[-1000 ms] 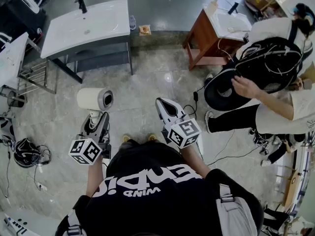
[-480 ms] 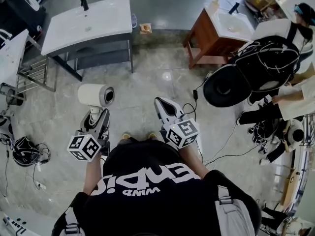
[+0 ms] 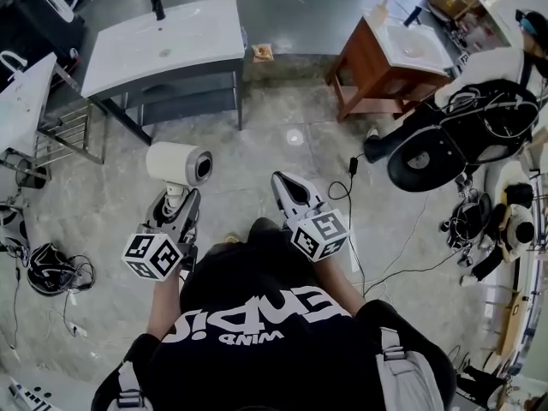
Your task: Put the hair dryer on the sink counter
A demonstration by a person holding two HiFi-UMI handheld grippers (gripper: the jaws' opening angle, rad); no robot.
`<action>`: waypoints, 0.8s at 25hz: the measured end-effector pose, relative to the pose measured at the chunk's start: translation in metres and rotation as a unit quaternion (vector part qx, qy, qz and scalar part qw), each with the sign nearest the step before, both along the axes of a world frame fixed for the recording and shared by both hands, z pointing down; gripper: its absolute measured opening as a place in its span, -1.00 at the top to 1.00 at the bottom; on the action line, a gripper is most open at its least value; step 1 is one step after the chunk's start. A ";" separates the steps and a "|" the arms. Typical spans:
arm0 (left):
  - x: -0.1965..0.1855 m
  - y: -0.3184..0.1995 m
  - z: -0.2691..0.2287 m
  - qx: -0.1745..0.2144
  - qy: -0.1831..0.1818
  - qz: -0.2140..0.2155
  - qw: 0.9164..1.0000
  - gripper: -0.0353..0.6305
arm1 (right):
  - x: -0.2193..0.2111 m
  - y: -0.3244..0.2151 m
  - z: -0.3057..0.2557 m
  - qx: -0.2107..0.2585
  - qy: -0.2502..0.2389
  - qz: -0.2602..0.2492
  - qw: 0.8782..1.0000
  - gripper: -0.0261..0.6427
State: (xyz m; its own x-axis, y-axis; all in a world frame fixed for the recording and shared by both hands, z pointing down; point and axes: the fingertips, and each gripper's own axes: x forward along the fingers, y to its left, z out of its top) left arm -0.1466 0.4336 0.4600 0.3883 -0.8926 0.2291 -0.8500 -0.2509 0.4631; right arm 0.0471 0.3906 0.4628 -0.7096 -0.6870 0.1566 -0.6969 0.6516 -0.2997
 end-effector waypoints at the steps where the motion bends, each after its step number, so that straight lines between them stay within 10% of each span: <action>1: -0.002 0.000 0.000 0.000 0.000 0.004 1.000 0.09 | -0.004 0.002 0.000 -0.001 0.000 0.001 1.000 0.87; 20: -0.013 -0.037 0.011 -0.010 0.022 0.008 1.000 0.09 | -0.018 -0.030 0.006 -0.011 0.006 0.001 1.000 0.87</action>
